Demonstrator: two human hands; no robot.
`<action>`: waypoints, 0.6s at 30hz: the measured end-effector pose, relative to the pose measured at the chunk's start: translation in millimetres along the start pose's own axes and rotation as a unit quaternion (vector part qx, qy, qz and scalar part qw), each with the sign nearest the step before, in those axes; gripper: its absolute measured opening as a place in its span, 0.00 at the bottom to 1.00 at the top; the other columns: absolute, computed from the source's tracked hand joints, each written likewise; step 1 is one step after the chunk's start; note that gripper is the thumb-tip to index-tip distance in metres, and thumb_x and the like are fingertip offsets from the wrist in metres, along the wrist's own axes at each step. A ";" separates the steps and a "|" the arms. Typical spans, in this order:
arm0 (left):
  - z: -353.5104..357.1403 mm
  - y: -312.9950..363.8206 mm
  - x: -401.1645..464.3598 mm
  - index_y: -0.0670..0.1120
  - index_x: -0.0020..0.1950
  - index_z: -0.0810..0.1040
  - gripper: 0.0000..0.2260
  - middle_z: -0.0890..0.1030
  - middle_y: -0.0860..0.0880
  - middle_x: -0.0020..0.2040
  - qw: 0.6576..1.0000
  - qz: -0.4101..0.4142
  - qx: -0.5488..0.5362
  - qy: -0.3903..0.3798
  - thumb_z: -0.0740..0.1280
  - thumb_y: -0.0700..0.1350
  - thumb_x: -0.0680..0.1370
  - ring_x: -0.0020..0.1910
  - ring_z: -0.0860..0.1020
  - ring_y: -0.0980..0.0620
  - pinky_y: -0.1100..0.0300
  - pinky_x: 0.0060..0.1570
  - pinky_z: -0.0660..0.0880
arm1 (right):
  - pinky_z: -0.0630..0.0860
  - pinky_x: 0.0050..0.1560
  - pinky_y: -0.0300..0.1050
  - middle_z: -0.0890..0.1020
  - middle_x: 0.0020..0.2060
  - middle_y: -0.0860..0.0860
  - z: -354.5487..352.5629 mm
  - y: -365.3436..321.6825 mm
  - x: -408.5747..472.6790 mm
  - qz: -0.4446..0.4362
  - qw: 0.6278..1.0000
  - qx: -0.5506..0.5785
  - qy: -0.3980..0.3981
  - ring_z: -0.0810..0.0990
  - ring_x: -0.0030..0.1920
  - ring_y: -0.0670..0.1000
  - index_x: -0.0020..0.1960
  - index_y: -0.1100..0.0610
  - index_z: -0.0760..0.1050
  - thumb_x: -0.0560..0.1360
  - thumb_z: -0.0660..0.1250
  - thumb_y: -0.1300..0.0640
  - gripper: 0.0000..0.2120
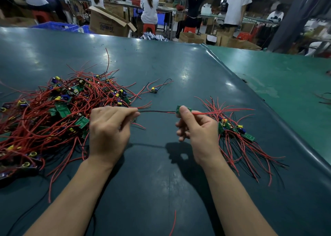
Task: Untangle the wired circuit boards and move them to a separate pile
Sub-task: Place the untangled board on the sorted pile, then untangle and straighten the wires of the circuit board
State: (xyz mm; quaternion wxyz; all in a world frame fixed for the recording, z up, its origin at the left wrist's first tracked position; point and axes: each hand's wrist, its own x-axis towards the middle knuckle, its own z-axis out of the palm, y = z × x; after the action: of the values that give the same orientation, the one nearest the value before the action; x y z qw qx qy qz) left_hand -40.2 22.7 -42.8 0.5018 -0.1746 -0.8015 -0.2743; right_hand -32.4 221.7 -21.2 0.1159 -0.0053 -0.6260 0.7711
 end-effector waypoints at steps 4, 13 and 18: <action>-4.5 -5.3 -0.7 0.38 0.50 0.84 0.05 0.83 0.43 0.46 0.996 -0.071 0.032 0.043 0.71 0.38 0.77 0.44 0.81 0.44 0.54 0.51 0.76 | 0.70 0.20 0.38 0.80 0.26 0.53 -0.4 -0.3 -2.2 -0.028 0.991 0.015 0.126 0.75 0.22 0.48 0.43 0.69 0.77 0.76 0.71 0.55 0.15; -6.3 -1.4 -4.8 0.42 0.51 0.83 0.05 0.83 0.45 0.46 0.991 -0.119 0.061 -0.010 0.70 0.38 0.76 0.45 0.79 0.41 0.46 0.48 0.75 | 0.78 0.29 0.35 0.83 0.36 0.60 -15.4 2.3 1.0 0.127 0.925 0.265 0.239 0.84 0.32 0.52 0.44 0.67 0.75 0.75 0.71 0.62 0.08; -12.1 -5.3 -3.0 0.45 0.52 0.83 0.07 0.82 0.46 0.48 0.975 -0.152 0.162 -0.032 0.70 0.43 0.75 0.49 0.76 0.40 0.49 0.49 0.68 | 0.76 0.25 0.37 0.82 0.28 0.54 -3.6 11.0 -1.1 0.090 0.981 0.094 0.143 0.80 0.26 0.49 0.42 0.64 0.78 0.78 0.68 0.58 0.10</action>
State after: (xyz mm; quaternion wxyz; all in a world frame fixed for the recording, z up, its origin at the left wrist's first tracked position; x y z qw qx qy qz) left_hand -33.2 11.0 -42.7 0.4500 0.0238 -0.8682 -0.2078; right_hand -32.8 222.9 -32.8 0.1342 -0.1607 -0.5249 0.8250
